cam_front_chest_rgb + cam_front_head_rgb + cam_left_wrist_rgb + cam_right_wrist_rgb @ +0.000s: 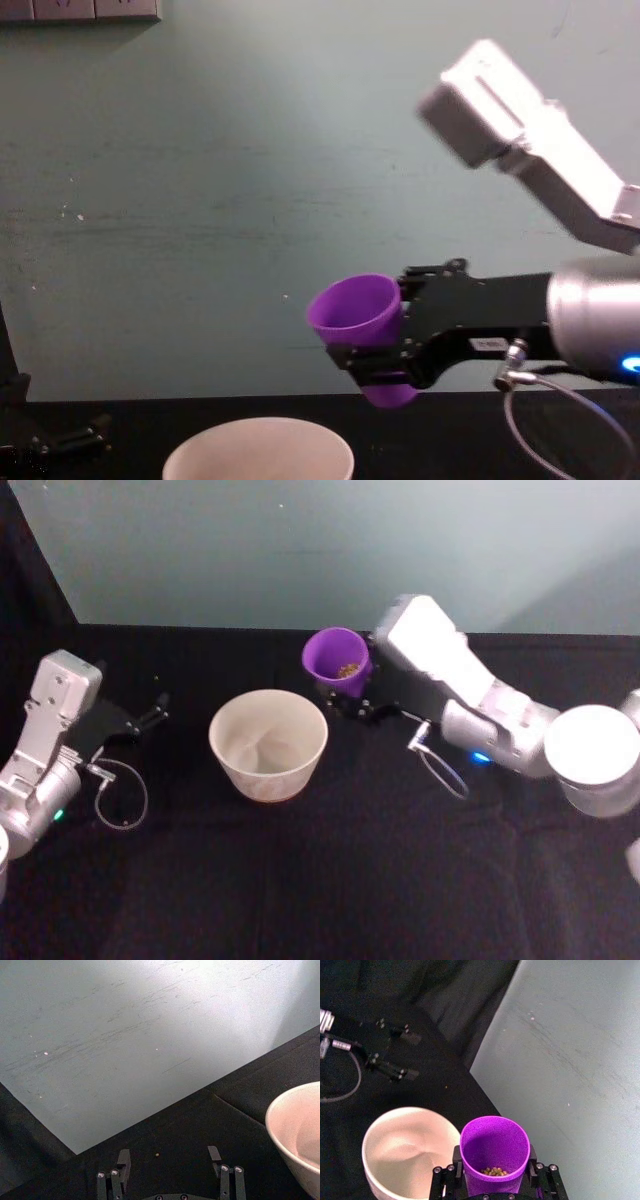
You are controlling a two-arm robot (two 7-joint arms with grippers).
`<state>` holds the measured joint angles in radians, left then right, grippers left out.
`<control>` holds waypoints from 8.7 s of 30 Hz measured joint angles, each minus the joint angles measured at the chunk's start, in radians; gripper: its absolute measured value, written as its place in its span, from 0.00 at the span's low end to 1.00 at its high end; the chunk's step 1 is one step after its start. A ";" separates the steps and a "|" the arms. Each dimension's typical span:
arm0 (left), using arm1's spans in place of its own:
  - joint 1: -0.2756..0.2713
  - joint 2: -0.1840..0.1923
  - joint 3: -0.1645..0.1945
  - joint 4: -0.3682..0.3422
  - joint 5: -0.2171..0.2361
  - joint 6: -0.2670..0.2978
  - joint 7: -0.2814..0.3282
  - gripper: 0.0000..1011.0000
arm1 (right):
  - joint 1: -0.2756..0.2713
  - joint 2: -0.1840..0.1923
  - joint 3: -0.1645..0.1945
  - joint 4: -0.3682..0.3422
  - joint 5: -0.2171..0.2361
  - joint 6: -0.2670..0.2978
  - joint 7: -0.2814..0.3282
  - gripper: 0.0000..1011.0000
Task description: Pick up the cup and pour the mung beans from the cup into the bowl.
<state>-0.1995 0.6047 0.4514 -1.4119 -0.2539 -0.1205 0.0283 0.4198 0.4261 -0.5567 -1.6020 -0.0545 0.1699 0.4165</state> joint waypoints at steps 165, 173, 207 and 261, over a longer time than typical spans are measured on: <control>0.000 0.000 0.000 0.000 0.000 0.000 0.000 0.99 | 0.163 -0.106 -0.359 0.063 -1.161 0.013 0.090 0.72; 0.000 0.000 0.000 0.000 0.000 0.000 0.000 0.99 | 0.163 -0.106 -0.361 0.062 -1.165 0.014 0.091 0.72; 0.000 0.000 0.000 0.000 0.000 0.000 0.000 0.99 | 0.164 -0.104 -0.371 0.062 -1.194 0.017 0.092 0.72; 0.000 0.000 0.000 0.000 0.000 0.000 0.000 0.99 | 0.214 -0.082 -0.512 0.011 -1.501 0.017 0.173 0.72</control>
<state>-0.1996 0.6047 0.4514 -1.4120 -0.2539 -0.1205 0.0283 0.6337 0.3438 -1.0683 -1.5906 -1.5553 0.1867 0.5898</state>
